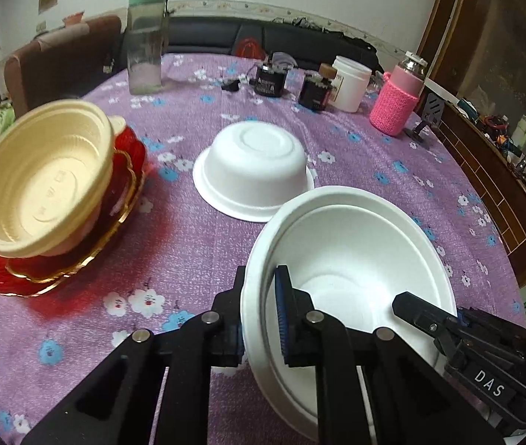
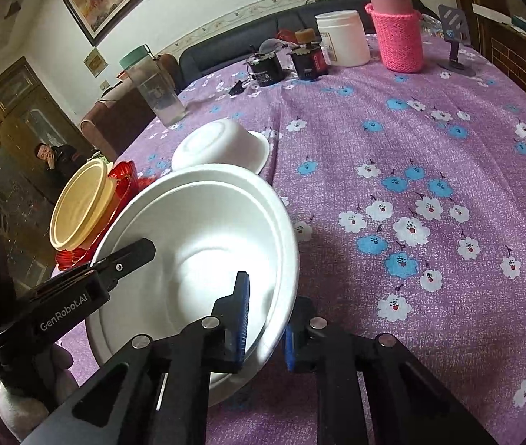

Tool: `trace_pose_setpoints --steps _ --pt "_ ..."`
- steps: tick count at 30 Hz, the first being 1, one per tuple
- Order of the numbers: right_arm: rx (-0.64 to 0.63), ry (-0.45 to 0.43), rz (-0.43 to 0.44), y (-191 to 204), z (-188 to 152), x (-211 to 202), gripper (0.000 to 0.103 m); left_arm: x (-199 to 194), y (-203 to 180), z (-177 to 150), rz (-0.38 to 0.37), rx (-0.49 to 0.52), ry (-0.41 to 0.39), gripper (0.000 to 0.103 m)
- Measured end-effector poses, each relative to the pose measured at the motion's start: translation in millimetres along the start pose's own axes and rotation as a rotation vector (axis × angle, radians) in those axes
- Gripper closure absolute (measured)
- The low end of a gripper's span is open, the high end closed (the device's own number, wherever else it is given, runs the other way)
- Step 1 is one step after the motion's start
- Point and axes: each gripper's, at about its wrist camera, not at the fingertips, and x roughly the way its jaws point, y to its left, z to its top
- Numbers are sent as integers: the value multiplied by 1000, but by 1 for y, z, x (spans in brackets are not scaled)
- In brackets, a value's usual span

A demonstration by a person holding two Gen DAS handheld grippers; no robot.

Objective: Organize plates and bowls
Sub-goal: 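Close the left tool on the large bowl rim while the right tool grips it too, then carry the large white bowl with both tools and lower it onto the cream bowl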

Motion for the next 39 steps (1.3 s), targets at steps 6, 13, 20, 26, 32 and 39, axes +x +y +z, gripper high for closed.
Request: trace_pose_setpoints --steps 6,13,20,26,32,39 --pt "-26 -34 0 11 -4 -12 86 -24 -6 -2 46 32 -65 90" --pt "-51 -64 15 25 -5 -24 86 -55 -9 -4 97 60 -135 90" --pt "-67 -85 24 39 -8 -34 86 -73 -2 -7 108 55 -167 90" --pt "-100 -96 22 57 -7 -38 86 -83 12 -9 113 29 -180 90" --pt "-146 -100 22 83 -1 -36 86 -93 31 -9 125 -6 -204 90" --pt "-222 -111 26 127 15 -22 86 -103 64 1 177 -58 -246 88"
